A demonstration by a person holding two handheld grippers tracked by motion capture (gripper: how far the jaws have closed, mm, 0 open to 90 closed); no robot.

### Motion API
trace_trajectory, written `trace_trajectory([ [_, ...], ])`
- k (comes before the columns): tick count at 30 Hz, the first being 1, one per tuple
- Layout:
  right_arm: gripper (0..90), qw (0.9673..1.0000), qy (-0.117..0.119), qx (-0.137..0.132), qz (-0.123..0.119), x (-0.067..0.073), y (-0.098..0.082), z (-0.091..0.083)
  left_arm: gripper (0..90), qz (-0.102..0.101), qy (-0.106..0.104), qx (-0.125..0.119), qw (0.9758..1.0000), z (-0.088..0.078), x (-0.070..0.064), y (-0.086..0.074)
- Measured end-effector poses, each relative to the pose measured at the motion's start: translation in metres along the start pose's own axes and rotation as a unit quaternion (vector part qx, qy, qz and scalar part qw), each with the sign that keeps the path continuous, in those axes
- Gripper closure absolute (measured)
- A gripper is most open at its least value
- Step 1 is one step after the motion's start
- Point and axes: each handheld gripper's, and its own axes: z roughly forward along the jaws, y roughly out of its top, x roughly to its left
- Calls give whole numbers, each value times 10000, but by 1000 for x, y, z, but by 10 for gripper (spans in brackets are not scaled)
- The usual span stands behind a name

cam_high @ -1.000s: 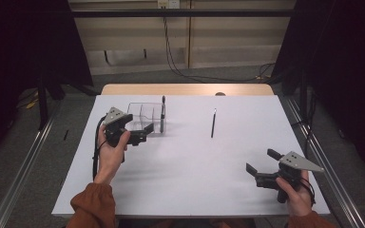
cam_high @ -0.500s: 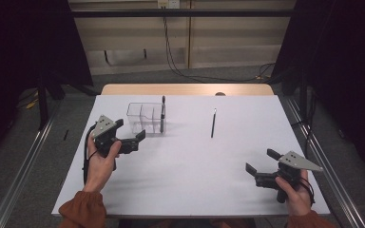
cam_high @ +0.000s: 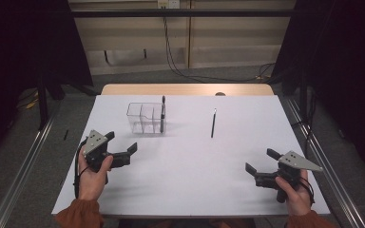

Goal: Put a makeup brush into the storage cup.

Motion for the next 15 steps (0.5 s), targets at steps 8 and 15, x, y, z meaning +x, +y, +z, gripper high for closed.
trace_trajectory([
  [8,0,10000,-17,14,9,1,1,2,34,-12,-107,-109,9999,-16,-3,-8],
  [15,0,10000,-48,4,11,0,1,0,34,33,-16,-96,9999,-28,-4,-19],
])
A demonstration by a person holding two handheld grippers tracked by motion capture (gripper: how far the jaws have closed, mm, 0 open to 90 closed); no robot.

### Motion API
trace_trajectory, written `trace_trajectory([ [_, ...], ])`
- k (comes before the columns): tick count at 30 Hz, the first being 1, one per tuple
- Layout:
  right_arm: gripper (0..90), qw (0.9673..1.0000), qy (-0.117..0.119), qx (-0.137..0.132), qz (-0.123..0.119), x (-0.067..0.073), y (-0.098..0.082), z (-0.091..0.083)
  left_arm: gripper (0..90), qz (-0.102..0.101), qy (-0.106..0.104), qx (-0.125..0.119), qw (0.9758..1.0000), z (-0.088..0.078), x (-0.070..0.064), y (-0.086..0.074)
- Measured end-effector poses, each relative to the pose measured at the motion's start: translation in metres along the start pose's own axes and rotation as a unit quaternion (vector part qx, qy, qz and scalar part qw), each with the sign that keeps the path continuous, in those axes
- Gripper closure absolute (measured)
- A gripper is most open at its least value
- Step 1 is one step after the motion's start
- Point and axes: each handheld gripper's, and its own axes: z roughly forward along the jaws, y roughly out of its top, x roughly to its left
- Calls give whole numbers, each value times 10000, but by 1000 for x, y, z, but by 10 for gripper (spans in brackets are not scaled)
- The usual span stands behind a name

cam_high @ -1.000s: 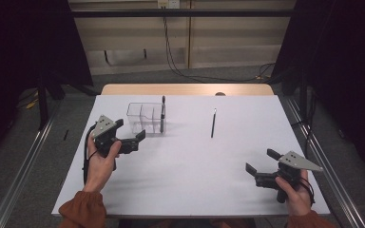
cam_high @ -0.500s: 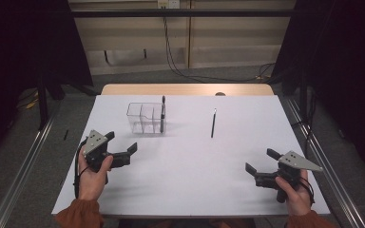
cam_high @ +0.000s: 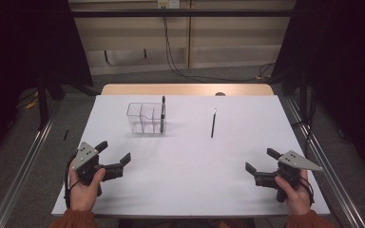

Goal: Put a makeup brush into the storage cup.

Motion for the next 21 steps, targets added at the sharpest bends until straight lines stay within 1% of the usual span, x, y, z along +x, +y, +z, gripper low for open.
trace_trajectory([
  [1,0,10000,-7,-7,1,0,0,0,34,38,-42,26,10000,-3,-2,-3],
  [2,0,10000,-8,-18,-5,0,0,0,34,38,-42,26,10000,-3,-2,-3],
  [4,0,10000,-7,-13,12,0,0,-1,34,40,-79,-28,10000,-9,-6,-5],
  [7,0,10000,-14,-6,12,-1,0,-1,32,37,-77,-37,10000,-12,-7,-6],
  [8,0,10000,-14,-13,4,0,0,-1,30,46,-111,2,9999,-13,-7,-7],
  [10,0,10000,-4,-11,-17,0,0,-2,29,22,-60,-7,10000,-16,-7,-8],
  [11,0,10000,9,-27,-31,0,0,-2,28,-75,-50,-17,10000,-17,-5,-10],
  [13,0,10000,15,-30,-27,0,0,-2,26,-158,-24,12,9999,-18,-3,-11],
  [14,0,10000,28,-11,-54,0,0,-2,26,-158,-24,12,9999,-18,-3,-11],
  [15,0,10000,31,-6,-51,0,0,-1,26,-181,1,-52,9998,-18,-3,-10],
  [21,0,10000,56,-16,-70,1,1,1,22,-119,-25,-53,9999,-19,-4,-11],
])
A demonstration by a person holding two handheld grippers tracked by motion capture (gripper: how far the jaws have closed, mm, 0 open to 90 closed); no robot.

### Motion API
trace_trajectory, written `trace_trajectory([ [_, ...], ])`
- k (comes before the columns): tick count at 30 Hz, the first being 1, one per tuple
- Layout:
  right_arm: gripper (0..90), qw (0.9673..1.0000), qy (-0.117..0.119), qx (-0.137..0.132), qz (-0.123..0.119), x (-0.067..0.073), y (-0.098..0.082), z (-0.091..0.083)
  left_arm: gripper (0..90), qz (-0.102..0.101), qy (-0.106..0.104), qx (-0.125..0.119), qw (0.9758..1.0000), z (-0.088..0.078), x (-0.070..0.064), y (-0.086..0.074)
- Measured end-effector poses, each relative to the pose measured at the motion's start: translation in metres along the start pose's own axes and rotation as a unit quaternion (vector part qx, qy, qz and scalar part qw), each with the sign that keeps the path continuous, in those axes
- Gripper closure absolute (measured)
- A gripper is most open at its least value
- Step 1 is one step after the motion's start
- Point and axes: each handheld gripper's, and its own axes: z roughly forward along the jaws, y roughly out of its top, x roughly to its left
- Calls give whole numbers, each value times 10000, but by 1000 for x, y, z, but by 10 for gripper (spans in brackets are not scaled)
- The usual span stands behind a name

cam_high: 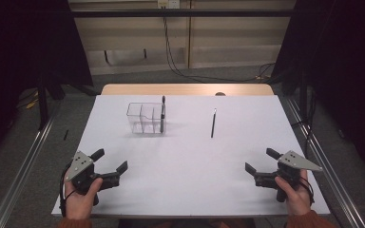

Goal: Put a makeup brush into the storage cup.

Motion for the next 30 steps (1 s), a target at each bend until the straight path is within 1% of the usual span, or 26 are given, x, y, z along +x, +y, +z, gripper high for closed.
trace_trajectory([
  [2,0,10000,13,4,-20,0,0,2,23,19,15,28,10000,1,1,0],
  [4,0,10000,-1,2,12,0,1,3,22,-2,6,37,10000,2,1,0],
  [5,0,10000,-9,-42,51,1,3,7,23,2,-10,55,10000,2,1,-1],
  [6,0,10000,21,-24,-2,1,4,9,23,32,-23,60,10000,2,1,0],
  [7,0,10000,35,9,-5,2,4,12,23,47,-37,67,10000,3,1,0],
  [10,0,10000,57,34,-31,3,6,18,23,36,-60,56,10000,2,1,-1],
  [14,0,9999,24,29,-100,4,10,26,25,43,-11,47,10000,1,2,-1],
  [15,0,9999,27,27,-143,4,11,28,26,6,1,63,10000,0,3,0],
  [16,0,9998,36,54,-200,4,11,29,26,36,22,62,10000,0,2,0],
  [18,0,9998,40,21,-204,5,13,31,26,52,35,41,10000,0,1,1],
  [19,1,9998,39,14,-212,5,14,33,26,98,48,4,9999,-1,-3,2],
  [21,1,9997,68,20,-242,6,16,36,28,122,38,33,9999,-1,-4,1],
  [23,0,9997,61,19,-245,7,18,37,30,127,42,29,9999,-1,-4,1],
  [24,1,9998,39,-30,-171,10,23,40,31,161,40,35,9999,-1,-4,1],
  [25,1,9998,39,-30,-171,10,23,40,31,151,43,28,9999,-1,-4,1],
  [26,0,9997,100,-33,-200,11,26,43,31,160,30,54,9999,-1,-3,1],
  [27,0,9995,150,-35,-270,13,29,49,31,158,25,56,9999,-1,-3,1],
  [28,0,9995,150,-35,-270,13,29,49,31,159,30,64,9998,-1,-2,1],
  [29,0,9994,132,16,-319,13,31,57,30,120,39,55,9999,-2,-1,1],
  [30,1,9994,101,24,-327,12,32,62,30,82,50,40,9999,-3,-1,1],
])
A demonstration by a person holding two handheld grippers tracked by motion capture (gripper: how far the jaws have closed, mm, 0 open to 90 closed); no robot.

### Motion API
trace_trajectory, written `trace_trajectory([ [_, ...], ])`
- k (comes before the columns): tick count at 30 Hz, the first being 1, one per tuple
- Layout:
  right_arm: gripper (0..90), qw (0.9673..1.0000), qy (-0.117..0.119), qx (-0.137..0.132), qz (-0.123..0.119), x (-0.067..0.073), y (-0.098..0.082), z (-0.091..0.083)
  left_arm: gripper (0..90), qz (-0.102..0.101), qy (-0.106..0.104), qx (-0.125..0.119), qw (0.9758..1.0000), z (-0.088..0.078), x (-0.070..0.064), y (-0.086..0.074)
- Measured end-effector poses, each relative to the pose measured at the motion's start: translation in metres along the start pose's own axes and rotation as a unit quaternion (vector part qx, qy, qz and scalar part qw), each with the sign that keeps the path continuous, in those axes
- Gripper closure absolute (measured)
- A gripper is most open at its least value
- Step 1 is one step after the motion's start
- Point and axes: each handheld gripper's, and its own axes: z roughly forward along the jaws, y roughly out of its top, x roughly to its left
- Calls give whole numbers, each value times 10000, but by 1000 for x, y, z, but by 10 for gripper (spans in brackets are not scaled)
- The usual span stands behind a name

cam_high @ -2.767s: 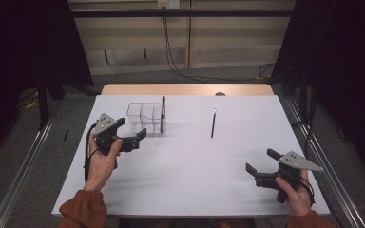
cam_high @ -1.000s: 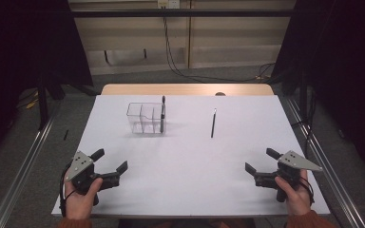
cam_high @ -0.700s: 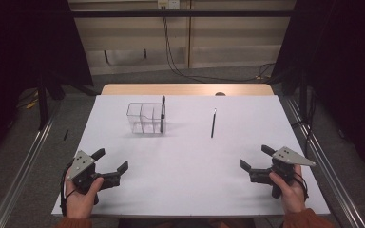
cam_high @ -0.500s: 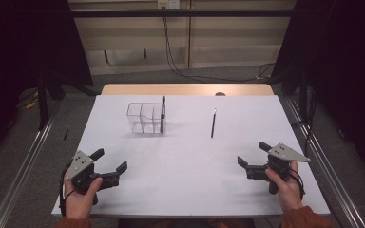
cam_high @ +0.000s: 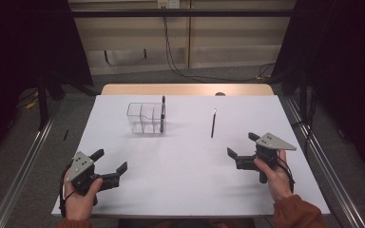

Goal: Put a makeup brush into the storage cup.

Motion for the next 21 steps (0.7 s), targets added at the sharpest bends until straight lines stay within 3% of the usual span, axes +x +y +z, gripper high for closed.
trace_trajectory([
  [6,12,9999,-28,77,-61,1,6,16,29,35,-16,14,10000,-2,-2,-1],
  [9,22,9998,-138,68,135,-1,13,25,29,88,-66,54,9999,-1,-3,-1],
  [12,34,9996,-168,143,181,-6,17,33,28,102,-96,49,9999,0,-4,0],
  [18,23,9996,-128,44,233,-10,22,46,30,44,-97,61,9999,1,-1,0],
  [21,20,9995,-113,215,216,-11,22,54,32,27,-83,45,10000,0,-1,0],
])
